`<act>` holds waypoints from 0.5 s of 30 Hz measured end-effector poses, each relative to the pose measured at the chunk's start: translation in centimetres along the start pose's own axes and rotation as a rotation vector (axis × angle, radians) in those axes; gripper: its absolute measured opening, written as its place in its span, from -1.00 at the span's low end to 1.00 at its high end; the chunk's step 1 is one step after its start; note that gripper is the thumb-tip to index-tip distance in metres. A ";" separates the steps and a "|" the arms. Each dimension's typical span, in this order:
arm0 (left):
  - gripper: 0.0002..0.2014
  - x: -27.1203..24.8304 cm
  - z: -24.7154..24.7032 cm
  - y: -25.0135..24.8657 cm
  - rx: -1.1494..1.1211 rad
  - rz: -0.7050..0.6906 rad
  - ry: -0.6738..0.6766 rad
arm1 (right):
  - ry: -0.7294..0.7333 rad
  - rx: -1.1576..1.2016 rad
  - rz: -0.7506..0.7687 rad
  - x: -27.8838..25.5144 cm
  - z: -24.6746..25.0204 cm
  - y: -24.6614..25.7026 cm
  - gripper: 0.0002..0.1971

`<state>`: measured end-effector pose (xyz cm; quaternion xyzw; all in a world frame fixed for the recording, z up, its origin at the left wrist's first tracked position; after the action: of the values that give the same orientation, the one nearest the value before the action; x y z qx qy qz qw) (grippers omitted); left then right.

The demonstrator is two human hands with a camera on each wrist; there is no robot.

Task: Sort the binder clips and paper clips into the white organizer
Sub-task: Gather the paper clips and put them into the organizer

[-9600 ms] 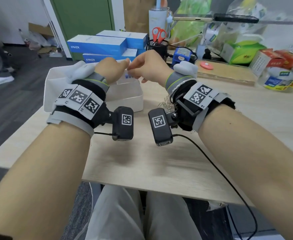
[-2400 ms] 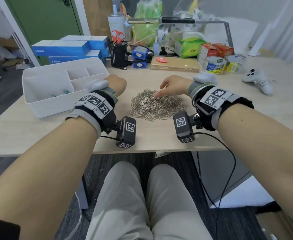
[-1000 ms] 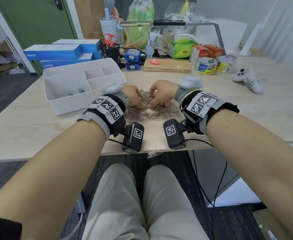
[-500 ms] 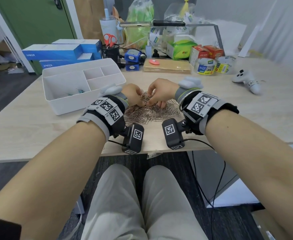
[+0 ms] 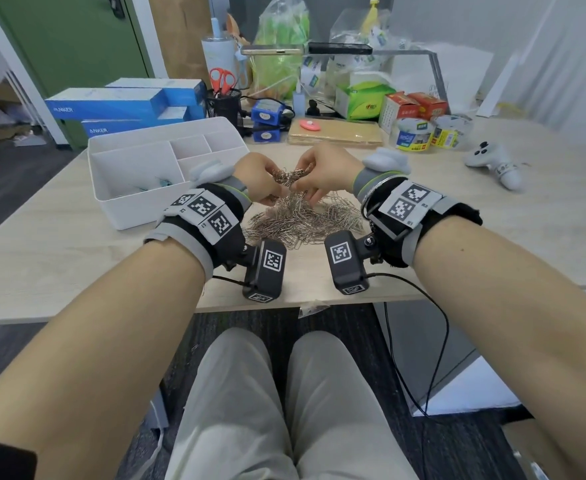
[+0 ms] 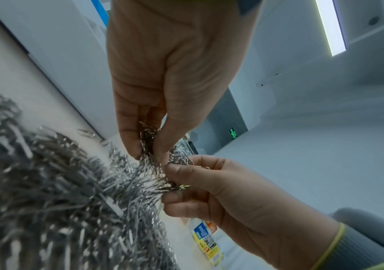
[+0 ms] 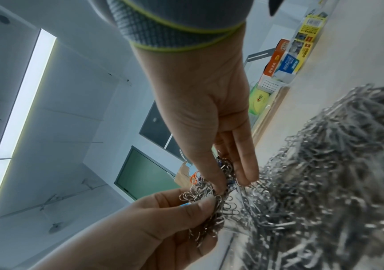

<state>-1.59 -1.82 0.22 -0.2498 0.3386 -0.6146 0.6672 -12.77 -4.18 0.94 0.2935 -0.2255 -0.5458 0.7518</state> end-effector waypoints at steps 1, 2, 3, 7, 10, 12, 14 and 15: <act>-0.55 0.0 0.5 -0.2 -0.015 -0.013 -0.003 | -0.005 0.012 0.005 0.0 0.2 0.5 -0.67; -0.58 0.0 0.9 -0.4 -0.026 -0.030 -0.007 | -0.010 0.017 0.008 0.1 0.3 0.9 -0.67; -0.62 0.0 1.3 -0.6 -0.032 -0.042 -0.012 | -0.014 0.018 0.011 0.2 0.5 1.2 -0.66; -0.75 0.0 3.2 -1.1 -0.055 -0.060 -0.033 | -0.037 0.032 0.051 0.9 1.0 3.5 -0.74; -0.79 0.1 5.5 -1.4 -0.097 -0.072 -0.065 | -0.048 0.034 0.089 1.8 1.3 5.9 -0.80; -0.73 0.4 7.4 -1.5 -0.119 -0.083 -0.107 | -0.066 0.055 0.106 2.6 1.6 7.3 -0.80; -0.84 0.7 8.8 -1.6 -0.145 -0.086 -0.145 | -0.084 0.069 0.125 3.5 1.7 8.5 -0.81; -0.91 0.8 9.3 -1.5 -0.152 -0.077 -0.150 | -0.083 0.072 0.128 3.9 1.5 9.0 -0.81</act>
<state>4.48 -3.53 7.21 -0.3577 0.3235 -0.5919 0.6458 -6.37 -6.15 8.29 0.2822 -0.2943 -0.5000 0.7640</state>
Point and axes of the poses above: each hand's wrist, its own x-axis towards the middle knuckle, its own z-axis out of the back of the hand, y = z × x, the point moved 10 cm from there along x, towards the middle knuckle, and after that the axes turned 3 degrees about z, right-handed, at the moved point
